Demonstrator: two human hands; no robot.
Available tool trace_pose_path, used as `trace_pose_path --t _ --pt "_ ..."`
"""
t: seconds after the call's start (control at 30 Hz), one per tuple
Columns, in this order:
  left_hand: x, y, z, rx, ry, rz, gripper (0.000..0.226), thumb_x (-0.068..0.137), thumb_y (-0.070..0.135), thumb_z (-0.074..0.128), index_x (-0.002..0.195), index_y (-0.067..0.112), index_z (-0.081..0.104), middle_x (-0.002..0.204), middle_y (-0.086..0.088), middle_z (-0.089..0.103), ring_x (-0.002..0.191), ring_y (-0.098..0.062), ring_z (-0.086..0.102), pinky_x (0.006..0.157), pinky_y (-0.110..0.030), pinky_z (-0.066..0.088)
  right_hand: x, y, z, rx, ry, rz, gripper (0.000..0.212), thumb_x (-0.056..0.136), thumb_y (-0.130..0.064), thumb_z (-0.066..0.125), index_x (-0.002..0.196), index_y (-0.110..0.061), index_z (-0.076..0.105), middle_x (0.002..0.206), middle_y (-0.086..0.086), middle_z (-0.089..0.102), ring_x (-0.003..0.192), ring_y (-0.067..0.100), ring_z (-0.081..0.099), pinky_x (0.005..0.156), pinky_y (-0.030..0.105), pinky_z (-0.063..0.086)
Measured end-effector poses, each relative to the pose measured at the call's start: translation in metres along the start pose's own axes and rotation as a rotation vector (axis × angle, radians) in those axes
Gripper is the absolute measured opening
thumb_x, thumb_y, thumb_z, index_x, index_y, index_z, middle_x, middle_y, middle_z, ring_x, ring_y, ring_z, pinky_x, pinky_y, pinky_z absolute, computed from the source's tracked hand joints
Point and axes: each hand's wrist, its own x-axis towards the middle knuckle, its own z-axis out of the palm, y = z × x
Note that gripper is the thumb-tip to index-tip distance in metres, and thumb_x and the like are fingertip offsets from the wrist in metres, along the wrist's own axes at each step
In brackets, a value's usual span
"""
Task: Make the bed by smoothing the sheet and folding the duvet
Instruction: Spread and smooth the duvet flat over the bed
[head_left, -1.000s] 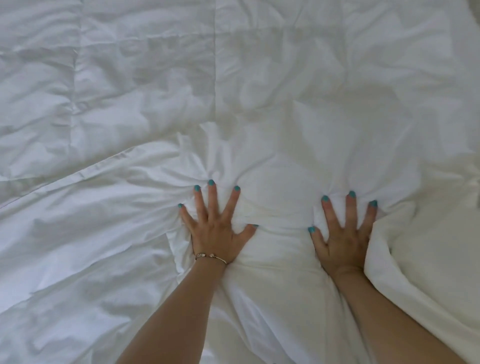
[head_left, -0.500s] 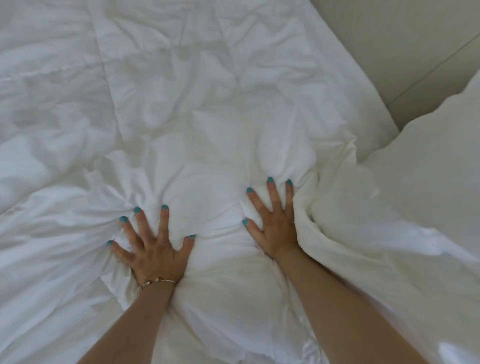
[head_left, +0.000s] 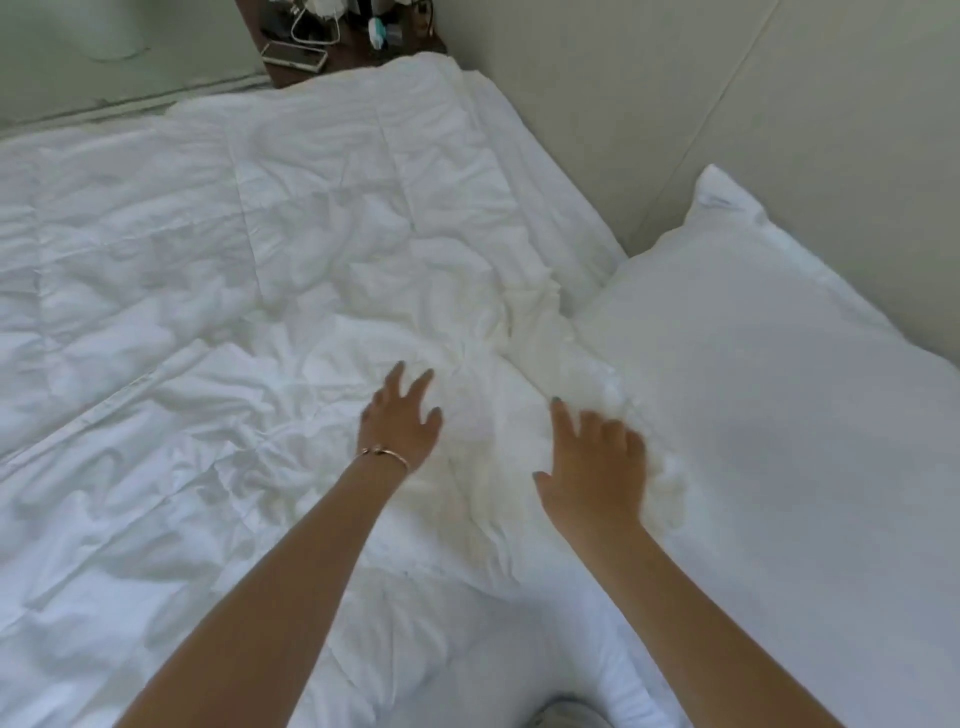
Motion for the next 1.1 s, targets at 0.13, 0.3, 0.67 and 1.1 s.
trace_pose_path --t 0.13,0.3,0.67,1.1 --pt "-0.028 0.079 0.005 -0.202 -0.141 0.136 0.054 0.098 0.045 0.041 0.149 0.036 0.024 0.159 0.000 0.011 0.141 -0.026 0.025 0.111 -0.047 0.031 -0.028 0.053 -0.011 0.114 -0.107 0.060 0.054 0.086 -0.060 0.054 0.116 -0.016 0.048 0.095 -0.001 0.064 0.089 0.022 0.062 0.084 0.033 0.038" --pt "-0.064 0.126 0.003 -0.350 -0.120 0.165 0.050 0.101 0.045 0.035 0.149 0.045 0.019 0.159 0.001 0.008 0.142 -0.030 0.017 0.112 -0.051 0.026 -0.052 0.117 -0.040 0.200 -0.090 0.006 0.035 0.098 -0.048 0.044 0.114 -0.021 0.060 0.106 0.003 0.066 0.099 0.027 0.058 0.079 0.031 0.040" --pt "-0.054 0.177 0.026 -0.079 -0.279 0.349 0.056 0.100 0.051 0.025 0.147 0.051 -0.007 0.159 0.008 -0.021 0.145 -0.019 -0.021 0.114 -0.062 0.000 -0.090 0.214 -0.048 -0.071 -0.104 0.251 0.046 0.094 -0.062 0.030 0.111 -0.033 0.062 0.103 -0.010 0.066 0.104 0.015 0.059 0.100 0.035 0.028" --pt "0.018 0.172 0.023 -0.298 -0.134 0.178 0.057 0.098 0.052 0.034 0.150 0.039 0.014 0.142 0.005 0.025 0.133 -0.021 0.027 0.101 -0.044 0.040 0.005 0.150 -0.016 0.263 0.082 0.195 0.041 0.088 -0.066 0.044 0.103 -0.028 0.051 0.102 -0.006 0.050 0.094 0.017 0.058 0.069 0.028 0.041"
